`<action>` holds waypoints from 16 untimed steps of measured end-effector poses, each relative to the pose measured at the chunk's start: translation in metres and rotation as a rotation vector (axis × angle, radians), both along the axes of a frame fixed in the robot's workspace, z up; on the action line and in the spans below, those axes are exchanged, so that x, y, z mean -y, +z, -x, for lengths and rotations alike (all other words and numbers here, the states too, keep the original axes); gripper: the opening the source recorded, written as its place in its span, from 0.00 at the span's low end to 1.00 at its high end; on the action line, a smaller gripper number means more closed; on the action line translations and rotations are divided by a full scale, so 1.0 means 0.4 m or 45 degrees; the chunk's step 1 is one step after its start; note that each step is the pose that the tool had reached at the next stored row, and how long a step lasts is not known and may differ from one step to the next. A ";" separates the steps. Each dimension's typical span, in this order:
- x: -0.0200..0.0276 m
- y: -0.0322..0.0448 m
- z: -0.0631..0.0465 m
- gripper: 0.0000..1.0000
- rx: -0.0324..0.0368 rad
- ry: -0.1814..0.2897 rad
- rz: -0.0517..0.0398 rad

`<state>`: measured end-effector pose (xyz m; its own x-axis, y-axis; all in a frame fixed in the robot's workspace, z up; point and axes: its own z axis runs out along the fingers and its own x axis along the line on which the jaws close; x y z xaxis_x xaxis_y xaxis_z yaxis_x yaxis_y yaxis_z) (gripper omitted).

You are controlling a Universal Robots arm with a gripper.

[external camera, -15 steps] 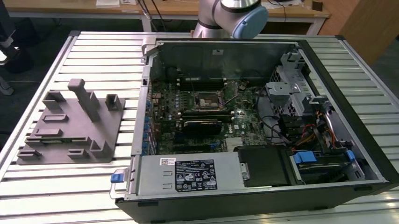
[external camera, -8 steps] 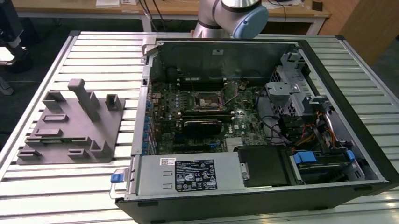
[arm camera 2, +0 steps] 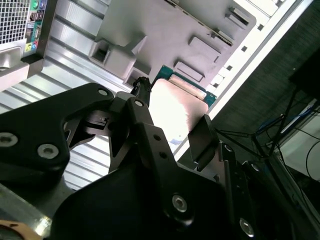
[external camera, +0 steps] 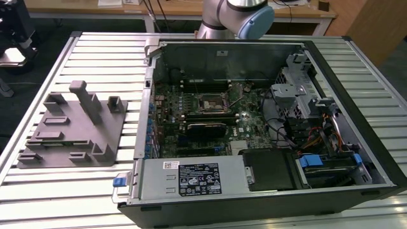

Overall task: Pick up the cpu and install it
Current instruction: 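Pick up the cpu and move it towards the insertion slot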

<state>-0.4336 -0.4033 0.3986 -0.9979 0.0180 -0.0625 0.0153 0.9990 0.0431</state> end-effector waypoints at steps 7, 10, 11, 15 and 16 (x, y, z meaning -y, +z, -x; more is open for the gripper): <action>-0.002 0.000 -0.034 0.55 0.0001 0.000 0.000; -0.003 0.000 -0.049 0.55 0.0001 0.000 0.000; -0.003 0.000 -0.054 0.55 0.0000 0.000 0.000; -0.004 0.000 -0.071 0.55 0.0001 0.000 0.000; -0.004 0.000 -0.076 0.55 0.0001 0.000 0.000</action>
<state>-0.4034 -0.4015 0.3986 -0.9979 0.0179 -0.0626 0.0152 0.9990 0.0431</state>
